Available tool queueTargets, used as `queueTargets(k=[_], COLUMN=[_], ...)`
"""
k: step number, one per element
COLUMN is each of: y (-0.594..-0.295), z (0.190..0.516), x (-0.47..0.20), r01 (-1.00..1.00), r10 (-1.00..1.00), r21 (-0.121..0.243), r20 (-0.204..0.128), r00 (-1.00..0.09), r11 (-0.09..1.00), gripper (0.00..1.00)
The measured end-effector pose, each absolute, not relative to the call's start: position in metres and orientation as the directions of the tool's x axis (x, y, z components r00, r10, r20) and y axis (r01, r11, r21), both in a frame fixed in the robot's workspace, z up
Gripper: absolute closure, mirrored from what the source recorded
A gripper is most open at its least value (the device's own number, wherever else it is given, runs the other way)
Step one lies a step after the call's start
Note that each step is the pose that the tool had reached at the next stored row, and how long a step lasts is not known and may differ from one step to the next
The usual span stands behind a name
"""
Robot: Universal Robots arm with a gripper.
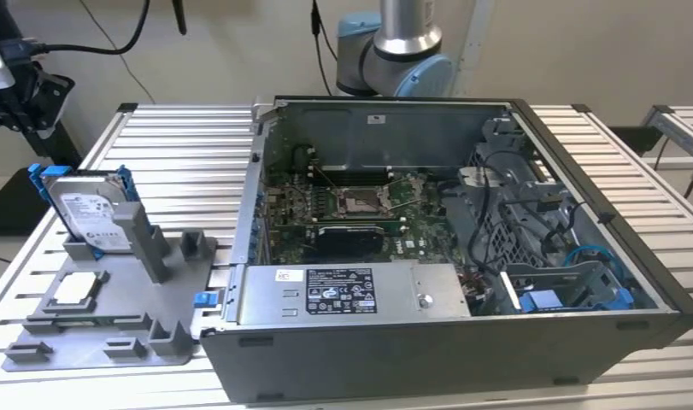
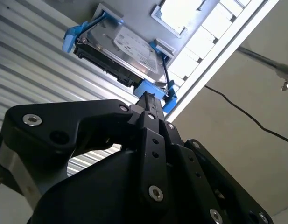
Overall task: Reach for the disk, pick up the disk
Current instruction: 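Reach for the disk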
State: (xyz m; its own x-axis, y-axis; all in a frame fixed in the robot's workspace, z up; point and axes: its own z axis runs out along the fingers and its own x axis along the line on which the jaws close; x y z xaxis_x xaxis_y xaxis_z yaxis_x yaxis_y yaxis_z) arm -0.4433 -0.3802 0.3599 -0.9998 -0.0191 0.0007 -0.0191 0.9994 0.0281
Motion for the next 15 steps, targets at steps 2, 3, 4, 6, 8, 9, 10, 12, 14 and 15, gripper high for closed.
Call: queueTargets(k=[2,3,4,6,8,9,10,12,14,15], y=[-0.3802,-0.3802,-0.3802,-0.3802,-0.3802,-0.3802,-0.3802,-0.3802,-0.3802,-0.3802], z=[0.3599,0.36,0.3599,0.3599,0.36,0.36,0.36,0.36,0.36,0.36], x=[-0.4433,-0.4433,-0.4433,-0.4433,-0.4433,-0.4433,-0.4433,-0.4434,-0.4434,-0.4434], r01=[-0.019,-0.019,-0.019,-0.02,-0.025,-0.029,-0.034,-0.053,-0.081,-0.097], r10=[-0.019,-0.019,-0.019,-0.02,-0.025,-0.029,-0.034,-0.053,-0.081,-0.097], r21=[0.028,0.028,0.028,0.028,0.028,0.028,0.028,0.028,0.028,0.028], r20=[0.001,0.001,0.001,0.001,0.001,0.001,0.001,0.001,0.001,0.001], r00=[-1.0,-1.0,-1.0,-1.0,-1.0,-1.0,-0.999,-0.999,-0.997,-0.995], r11=[0.999,0.999,0.999,0.999,0.999,0.999,0.999,0.998,0.996,0.995], gripper=[1.0,1.0,1.0,1.0,1.0,1.0,1.0,1.0,1.0,1.0])
